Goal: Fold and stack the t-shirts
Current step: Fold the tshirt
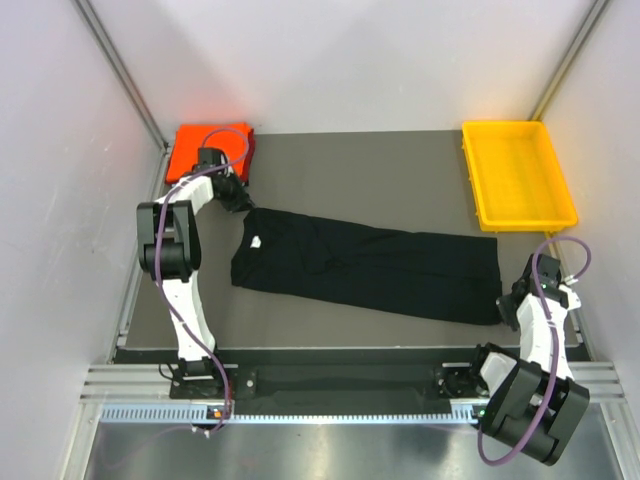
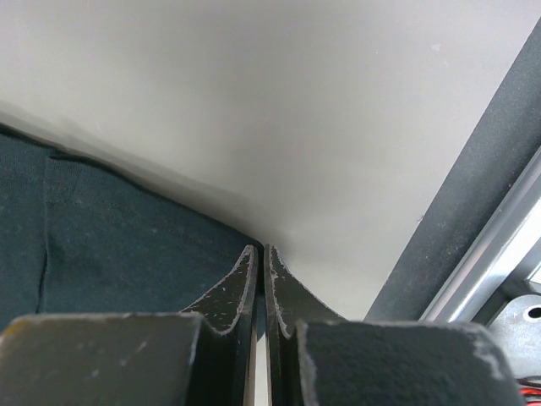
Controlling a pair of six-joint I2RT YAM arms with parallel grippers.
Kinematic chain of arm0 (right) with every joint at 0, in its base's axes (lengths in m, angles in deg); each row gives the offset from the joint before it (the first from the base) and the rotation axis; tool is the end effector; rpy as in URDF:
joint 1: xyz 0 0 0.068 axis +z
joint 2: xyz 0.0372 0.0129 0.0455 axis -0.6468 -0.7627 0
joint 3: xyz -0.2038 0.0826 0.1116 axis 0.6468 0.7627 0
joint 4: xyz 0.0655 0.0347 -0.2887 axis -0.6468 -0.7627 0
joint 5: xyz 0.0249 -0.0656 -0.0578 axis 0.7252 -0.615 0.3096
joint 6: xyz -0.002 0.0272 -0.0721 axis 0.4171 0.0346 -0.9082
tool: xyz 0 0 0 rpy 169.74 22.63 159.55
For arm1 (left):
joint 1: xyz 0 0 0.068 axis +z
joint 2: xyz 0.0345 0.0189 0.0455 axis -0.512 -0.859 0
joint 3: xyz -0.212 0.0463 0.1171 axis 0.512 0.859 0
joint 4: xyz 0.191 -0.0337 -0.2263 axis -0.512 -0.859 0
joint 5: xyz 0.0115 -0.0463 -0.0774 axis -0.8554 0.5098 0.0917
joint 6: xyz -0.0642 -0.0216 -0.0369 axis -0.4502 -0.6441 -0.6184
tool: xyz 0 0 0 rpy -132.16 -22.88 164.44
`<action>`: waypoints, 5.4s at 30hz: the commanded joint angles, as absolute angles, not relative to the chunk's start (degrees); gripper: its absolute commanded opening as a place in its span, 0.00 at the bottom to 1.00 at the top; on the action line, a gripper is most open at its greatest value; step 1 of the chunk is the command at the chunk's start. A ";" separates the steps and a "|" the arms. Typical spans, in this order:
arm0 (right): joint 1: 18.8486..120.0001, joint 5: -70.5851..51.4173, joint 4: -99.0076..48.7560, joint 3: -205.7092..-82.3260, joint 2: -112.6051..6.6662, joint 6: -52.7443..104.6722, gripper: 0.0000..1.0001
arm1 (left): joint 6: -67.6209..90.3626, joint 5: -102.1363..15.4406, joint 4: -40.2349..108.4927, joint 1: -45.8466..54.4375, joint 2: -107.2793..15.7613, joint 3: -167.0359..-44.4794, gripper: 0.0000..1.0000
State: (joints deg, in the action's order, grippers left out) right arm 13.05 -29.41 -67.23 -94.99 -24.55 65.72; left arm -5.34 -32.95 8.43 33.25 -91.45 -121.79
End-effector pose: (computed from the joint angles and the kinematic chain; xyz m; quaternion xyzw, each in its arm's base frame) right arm 0.1783 -0.1074 0.1024 0.6026 0.7697 -0.0720 0.1982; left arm 0.4887 0.0000 0.0990 -0.2054 0.9235 -0.2149 0.2425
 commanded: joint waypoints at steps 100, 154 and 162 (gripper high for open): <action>27.47 4.31 -56.79 -114.53 -10.91 49.03 0.47 | -26.88 -50.38 34.22 22.18 -75.64 -96.69 0.37; 27.47 -16.52 -74.54 -125.43 -21.81 50.43 0.47 | -43.30 -61.87 32.08 -19.70 -53.06 -77.91 0.41; 27.47 -16.17 -76.38 -122.00 -14.62 53.86 0.47 | -52.90 -66.45 41.18 -29.75 -59.64 -75.59 0.35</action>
